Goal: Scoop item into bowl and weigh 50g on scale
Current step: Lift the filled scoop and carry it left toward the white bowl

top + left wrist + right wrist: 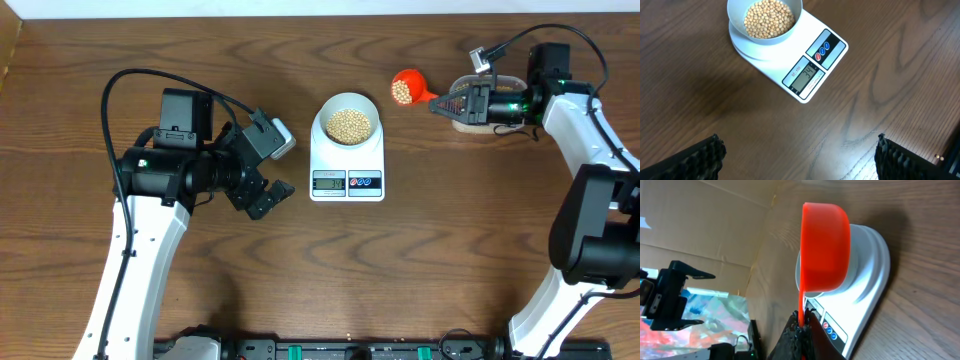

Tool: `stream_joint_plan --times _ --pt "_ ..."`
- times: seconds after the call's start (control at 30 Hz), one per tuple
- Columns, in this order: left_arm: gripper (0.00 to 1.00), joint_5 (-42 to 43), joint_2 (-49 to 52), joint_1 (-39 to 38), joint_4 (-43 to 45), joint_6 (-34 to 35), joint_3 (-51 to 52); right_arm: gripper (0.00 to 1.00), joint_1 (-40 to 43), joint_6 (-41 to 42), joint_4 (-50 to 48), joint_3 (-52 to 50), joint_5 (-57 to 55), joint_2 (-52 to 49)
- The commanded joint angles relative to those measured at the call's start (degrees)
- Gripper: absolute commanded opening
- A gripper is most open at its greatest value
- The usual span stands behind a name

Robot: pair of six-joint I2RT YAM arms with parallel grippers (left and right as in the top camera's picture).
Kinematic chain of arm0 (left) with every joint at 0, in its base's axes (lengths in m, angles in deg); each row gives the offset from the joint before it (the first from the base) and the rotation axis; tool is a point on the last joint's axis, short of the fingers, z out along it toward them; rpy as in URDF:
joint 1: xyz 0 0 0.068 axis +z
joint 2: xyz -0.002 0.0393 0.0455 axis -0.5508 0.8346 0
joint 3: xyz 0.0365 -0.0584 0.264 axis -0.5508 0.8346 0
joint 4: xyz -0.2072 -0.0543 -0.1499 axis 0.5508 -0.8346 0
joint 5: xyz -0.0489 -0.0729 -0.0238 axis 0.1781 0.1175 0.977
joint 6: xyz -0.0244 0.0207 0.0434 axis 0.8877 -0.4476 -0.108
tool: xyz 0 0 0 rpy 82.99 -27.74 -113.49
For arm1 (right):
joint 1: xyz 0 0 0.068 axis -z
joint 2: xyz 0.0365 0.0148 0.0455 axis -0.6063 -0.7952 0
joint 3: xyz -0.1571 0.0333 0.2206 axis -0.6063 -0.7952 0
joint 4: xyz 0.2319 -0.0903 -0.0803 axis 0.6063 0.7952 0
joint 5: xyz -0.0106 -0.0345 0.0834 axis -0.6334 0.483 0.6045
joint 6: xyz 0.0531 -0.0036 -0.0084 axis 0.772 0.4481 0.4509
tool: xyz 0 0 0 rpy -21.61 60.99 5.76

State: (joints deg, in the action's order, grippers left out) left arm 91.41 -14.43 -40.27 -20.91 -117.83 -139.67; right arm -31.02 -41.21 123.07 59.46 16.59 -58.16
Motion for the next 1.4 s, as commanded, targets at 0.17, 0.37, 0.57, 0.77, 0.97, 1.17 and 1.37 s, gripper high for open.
stream_joint_plan --times 0.17,0.37,0.57,0.77,0.97,1.17,1.37 --pt "0.98 0.52 -0.72 0.20 -0.17 -0.76 -0.61 0.01 -2.36 0.70 -2.45 -0.39 3.34 -0.57" --pt "0.98 0.52 -0.72 0.20 -0.17 -0.76 -0.61 0.01 -3.65 2.80 -4.20 -0.39 3.30 -0.57" --pt "0.98 0.52 -0.72 0.20 -0.17 -0.76 -0.61 0.01 -4.81 3.26 -5.97 -0.39 3.30 -0.57" --pt "0.98 0.52 -0.72 0.20 -0.15 -0.76 -0.61 0.01 -6.12 5.16 -8.15 -0.39 3.28 -0.57" --pt "0.98 0.52 -0.72 0.20 -0.17 -0.76 -0.61 0.01 -7.39 8.39 -12.63 -0.39 3.28 -0.57" --pt "0.98 0.52 -0.72 0.20 -0.17 -0.76 -0.61 0.01 -8.13 8.59 -14.03 -0.39 3.26 -0.57" --pt "0.98 0.52 -0.72 0.20 -0.17 -0.76 -0.61 0.01 -8.28 8.61 -15.06 -0.39 3.26 -0.57"
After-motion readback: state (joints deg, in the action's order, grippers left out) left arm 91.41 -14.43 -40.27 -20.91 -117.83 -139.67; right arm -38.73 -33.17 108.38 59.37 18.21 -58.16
